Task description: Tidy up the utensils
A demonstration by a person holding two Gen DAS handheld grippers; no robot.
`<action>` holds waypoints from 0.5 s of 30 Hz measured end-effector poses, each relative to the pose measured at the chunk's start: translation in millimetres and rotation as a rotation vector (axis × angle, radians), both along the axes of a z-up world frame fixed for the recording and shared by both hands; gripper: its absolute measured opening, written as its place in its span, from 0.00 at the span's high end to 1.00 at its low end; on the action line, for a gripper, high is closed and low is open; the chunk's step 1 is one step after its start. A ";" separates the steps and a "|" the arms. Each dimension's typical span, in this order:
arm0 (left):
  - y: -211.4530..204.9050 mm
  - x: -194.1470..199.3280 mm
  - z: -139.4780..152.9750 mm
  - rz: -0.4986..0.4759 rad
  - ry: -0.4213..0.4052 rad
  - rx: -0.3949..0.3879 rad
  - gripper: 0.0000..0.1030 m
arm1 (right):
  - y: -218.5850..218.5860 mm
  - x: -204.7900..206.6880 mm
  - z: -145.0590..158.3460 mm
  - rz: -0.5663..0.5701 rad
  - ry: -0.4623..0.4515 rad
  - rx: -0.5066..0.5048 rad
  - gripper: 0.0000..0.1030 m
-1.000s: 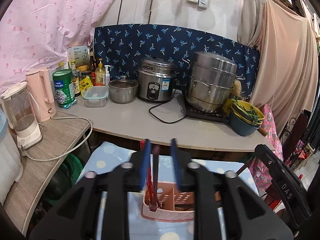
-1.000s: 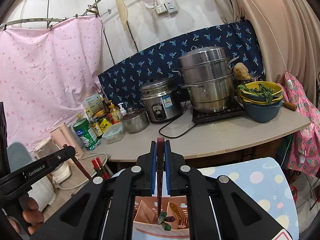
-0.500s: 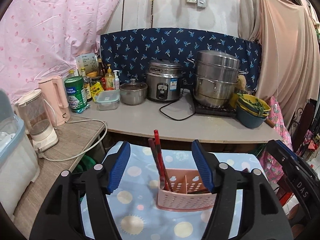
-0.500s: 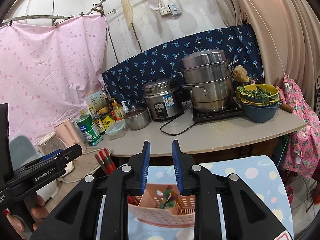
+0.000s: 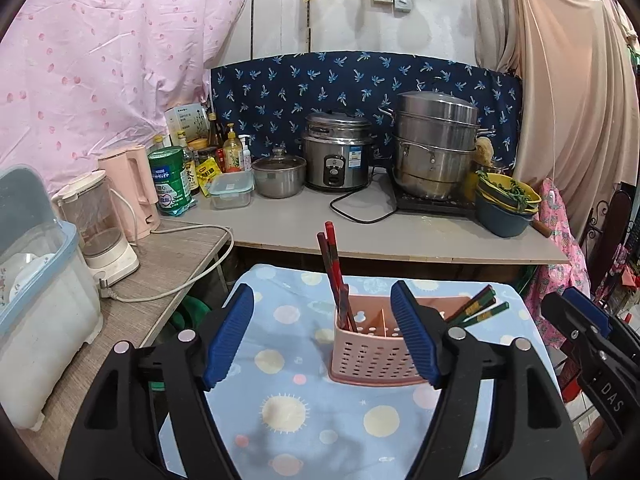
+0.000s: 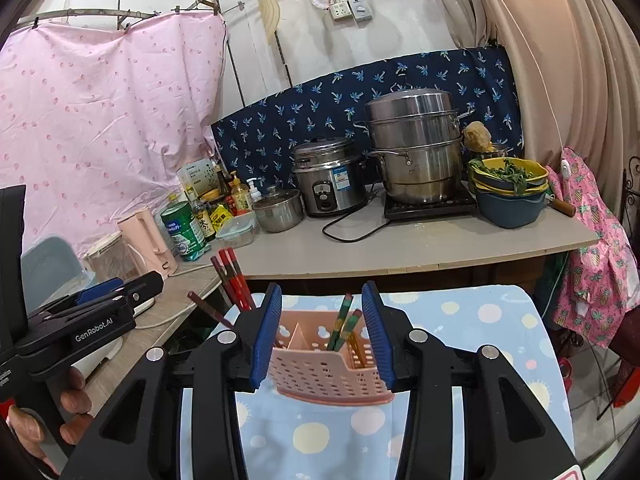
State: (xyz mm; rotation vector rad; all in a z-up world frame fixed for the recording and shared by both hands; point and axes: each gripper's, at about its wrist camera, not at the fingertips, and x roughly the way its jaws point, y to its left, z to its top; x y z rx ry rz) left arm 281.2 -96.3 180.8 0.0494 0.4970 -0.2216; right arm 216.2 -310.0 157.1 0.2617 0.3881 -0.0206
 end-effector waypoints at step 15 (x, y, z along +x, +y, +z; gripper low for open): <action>9.3 -53.2 -13.5 0.015 0.044 0.095 0.13 | 29.9 -59.3 -6.4 -0.009 0.101 -0.107 0.31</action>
